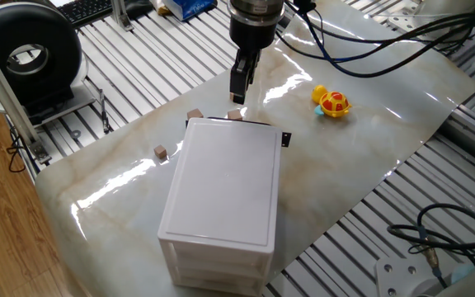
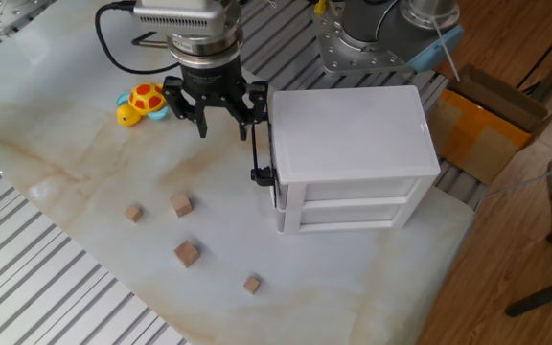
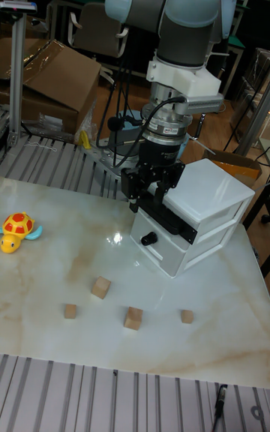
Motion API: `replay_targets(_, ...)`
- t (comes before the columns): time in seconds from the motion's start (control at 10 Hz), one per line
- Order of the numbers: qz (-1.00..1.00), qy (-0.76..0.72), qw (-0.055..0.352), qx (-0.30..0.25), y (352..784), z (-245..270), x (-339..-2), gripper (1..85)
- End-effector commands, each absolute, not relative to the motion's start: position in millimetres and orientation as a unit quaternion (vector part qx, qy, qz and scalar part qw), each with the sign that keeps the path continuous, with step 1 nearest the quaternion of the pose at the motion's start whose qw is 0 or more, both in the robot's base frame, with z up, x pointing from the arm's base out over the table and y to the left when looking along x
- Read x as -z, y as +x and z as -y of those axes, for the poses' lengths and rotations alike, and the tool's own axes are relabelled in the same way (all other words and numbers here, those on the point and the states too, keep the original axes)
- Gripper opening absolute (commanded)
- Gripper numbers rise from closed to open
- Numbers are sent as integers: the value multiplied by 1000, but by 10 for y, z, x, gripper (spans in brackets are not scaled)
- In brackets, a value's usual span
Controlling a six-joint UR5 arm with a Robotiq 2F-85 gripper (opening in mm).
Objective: Take something out of a drawer
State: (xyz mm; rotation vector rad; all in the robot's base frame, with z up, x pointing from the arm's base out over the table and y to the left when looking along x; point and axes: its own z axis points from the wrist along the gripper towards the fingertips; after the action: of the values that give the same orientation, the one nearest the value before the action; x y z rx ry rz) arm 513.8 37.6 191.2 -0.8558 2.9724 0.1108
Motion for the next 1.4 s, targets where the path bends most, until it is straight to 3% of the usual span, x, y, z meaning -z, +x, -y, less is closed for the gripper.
replay_targets(0.0,-960,-275,27,-46,5139,-428,-1931,567)
replay_targets(0.4,-960,-274,32,-50,5101,-509,-1692,563)
replay_targets(1.3,-958,-276,20,-80,5096,-600,-1570,620)
